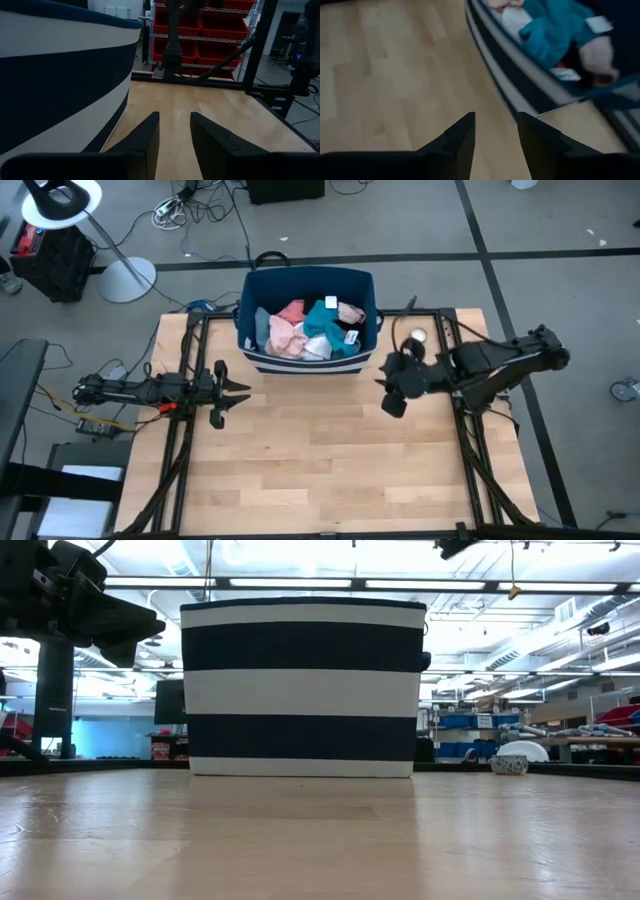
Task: Sort clothes
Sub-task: Return to Home Position
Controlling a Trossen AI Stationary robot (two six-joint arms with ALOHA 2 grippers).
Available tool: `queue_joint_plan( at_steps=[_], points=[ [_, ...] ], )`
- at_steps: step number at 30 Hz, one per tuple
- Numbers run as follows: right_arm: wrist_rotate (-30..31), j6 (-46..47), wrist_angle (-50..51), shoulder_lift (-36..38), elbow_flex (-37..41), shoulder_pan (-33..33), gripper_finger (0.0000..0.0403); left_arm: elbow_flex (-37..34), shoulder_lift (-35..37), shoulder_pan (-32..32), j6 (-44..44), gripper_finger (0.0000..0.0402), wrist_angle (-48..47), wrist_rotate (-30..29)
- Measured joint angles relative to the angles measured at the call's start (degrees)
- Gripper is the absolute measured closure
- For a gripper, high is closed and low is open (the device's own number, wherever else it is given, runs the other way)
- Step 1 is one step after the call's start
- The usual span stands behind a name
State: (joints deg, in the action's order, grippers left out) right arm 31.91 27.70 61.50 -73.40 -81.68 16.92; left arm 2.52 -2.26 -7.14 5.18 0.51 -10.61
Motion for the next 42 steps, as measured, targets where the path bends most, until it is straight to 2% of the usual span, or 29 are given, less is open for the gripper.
queue_joint_plan(
  at_steps=[4,11,16,18,24,32,42],
  points=[
    [-1.90,1.11,-9.95,6.72,11.47,1.93,0.0255,0.00,0.01,0.00,0.01,0.0287,0.00,0.00],
    [-11.45,-2.83,-30.50,19.84,32.93,0.85,0.0255,0.00,0.01,0.00,0.01,0.0287,0.01,0.02],
    [-20.98,-7.91,-48.56,27.10,46.88,-1.15,0.0255,0.00,0.00,0.00,-0.01,0.0287,0.02,0.04],
    [-22.19,-9.08,-53.35,29.64,51.43,-1.90,0.0255,0.00,0.01,0.00,0.01,0.0287,0.02,0.07],
    [-18.83,-10.46,-58.49,36.21,62.17,-3.45,0.0255,0.00,0.01,0.00,0.01,0.0287,0.01,0.12],
    [-18.17,-14.69,-68.68,42.47,73.00,-5.49,0.0255,0.00,0.01,0.00,0.01,0.0286,0.02,0.25],
    [-21.75,-16.33,-70.20,50.77,79.21,-7.34,0.0255,0.00,0.02,0.00,0.01,0.0286,0.02,0.22]
  ],
)
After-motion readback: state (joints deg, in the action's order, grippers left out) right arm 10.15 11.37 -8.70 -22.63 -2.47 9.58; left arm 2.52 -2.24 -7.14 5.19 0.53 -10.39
